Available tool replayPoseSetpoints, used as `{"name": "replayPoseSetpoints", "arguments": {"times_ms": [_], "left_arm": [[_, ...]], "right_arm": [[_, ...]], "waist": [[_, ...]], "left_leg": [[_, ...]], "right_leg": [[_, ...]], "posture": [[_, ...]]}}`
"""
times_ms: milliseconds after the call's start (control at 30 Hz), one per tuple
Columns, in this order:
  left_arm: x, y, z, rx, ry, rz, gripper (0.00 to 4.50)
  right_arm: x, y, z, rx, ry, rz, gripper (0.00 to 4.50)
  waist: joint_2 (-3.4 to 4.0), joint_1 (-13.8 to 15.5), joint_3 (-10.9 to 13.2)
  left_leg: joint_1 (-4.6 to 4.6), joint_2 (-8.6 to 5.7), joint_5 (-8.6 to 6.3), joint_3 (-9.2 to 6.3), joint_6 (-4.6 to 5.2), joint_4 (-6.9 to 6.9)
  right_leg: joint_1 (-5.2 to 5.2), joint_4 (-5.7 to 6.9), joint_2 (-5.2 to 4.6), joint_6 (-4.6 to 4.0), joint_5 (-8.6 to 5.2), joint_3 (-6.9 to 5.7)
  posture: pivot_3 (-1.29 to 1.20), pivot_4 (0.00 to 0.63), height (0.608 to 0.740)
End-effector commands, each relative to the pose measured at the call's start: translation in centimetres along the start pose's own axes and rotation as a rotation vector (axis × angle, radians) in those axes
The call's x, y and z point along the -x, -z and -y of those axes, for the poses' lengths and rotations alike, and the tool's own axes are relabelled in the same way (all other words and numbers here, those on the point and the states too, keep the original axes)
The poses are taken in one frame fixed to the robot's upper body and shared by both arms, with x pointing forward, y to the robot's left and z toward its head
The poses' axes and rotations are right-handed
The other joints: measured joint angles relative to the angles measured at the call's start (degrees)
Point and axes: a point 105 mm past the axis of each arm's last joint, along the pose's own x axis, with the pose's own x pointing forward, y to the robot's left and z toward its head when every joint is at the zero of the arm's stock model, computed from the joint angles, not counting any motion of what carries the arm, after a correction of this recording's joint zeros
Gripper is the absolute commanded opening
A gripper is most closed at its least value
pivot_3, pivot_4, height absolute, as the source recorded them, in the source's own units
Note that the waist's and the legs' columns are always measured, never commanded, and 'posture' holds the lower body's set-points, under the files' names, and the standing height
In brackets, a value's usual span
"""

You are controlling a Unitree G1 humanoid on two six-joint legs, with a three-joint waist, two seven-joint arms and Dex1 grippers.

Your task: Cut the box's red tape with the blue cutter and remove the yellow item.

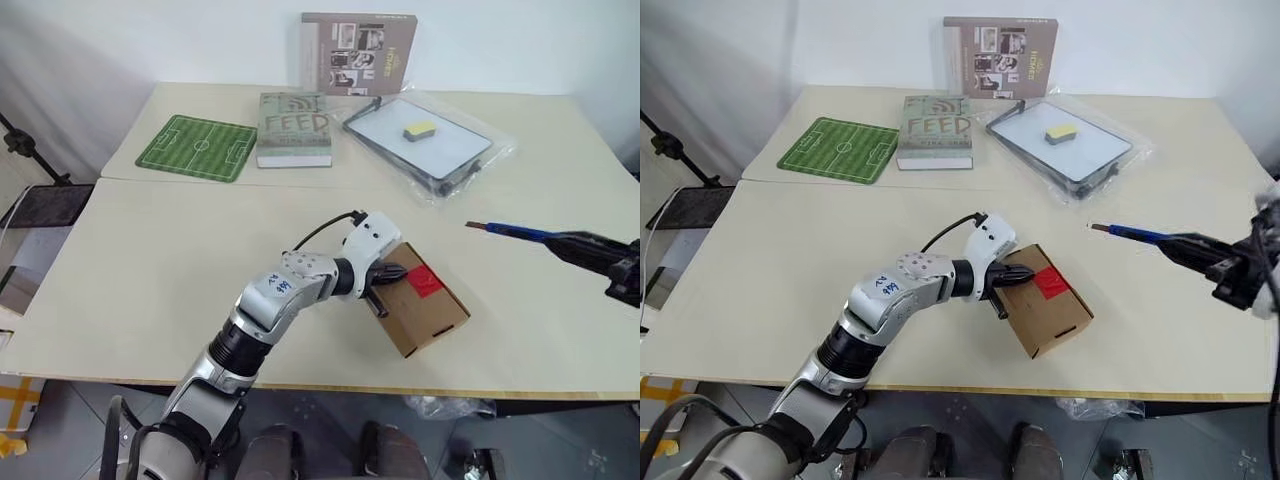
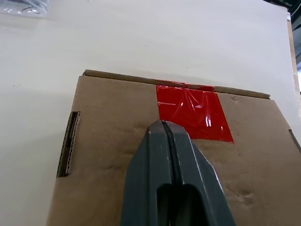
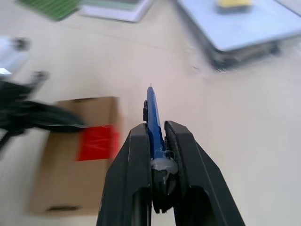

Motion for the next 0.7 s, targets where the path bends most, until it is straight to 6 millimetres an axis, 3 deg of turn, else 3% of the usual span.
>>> {"name": "replayPoseSetpoints", "arguments": {"times_ms": [33, 233, 367, 533, 700], "left_arm": [[-0.3, 2.8, -1.4, 0.042, -0.064, -0.113, 0.01], [-0.2, 2.4, -1.5, 0.037, -0.068, -0.095, 0.01], [0.1, 1.6, -1.8, 0.049, -0.076, -0.056, 0.01], [1.1, -0.3, -1.9, 0.081, -0.068, 0.032, 0.0], [3.0, -2.2, -1.9, 0.088, -0.035, 0.094, 0.0]], "right_arm": [[-1.5, 2.2, 1.5, -0.055, 0.051, 0.055, 0.16], [-3.8, 5.4, 3.2, -0.191, 0.105, 0.118, 0.16], [-4.5, 7.5, 5.6, -0.262, 0.209, 0.11, 0.16], [-4.3, 7.2, 6.0, -0.242, 0.234, 0.146, 1.79], [-3.5, 5.6, 5.3, -0.12, 0.209, 0.114, 3.52]], "waist": [[0.02, -0.1, 0.0], [0.16, -0.2, -0.1], [0.16, -0.3, -0.1], [0.17, -0.5, -0.1], [0.53, -1.3, 0.1]], "left_leg": [[0.0, 0.01, 0.0, 0.01, 0.0, 0.01], [0.06, 0.0, 0.01, 0.07, -0.02, 0.0], [0.07, 0.0, 0.01, 0.08, -0.01, 0.0], [0.03, 0.02, 0.02, 0.09, -0.01, 0.0], [-0.11, 0.01, 0.02, 0.09, -0.01, -0.08]], "right_leg": [[0.0, 0.0, 0.0, 0.0, 0.01, 0.0], [-0.04, 0.03, 0.0, 0.0, 0.01, 0.07], [-0.03, 0.04, 0.0, -0.01, 0.02, 0.07], [-0.09, 0.07, 0.0, -0.01, 0.02, 0.08], [-0.21, 0.04, 0.02, -0.01, 0.02, 0.06]], "posture": [[0.0, 0.15, 0.74], [0.0, 0.15, 0.74], [0.0, 0.15, 0.74], [0.0, 0.15, 0.74], [0.0, 0.15, 0.74]]}}
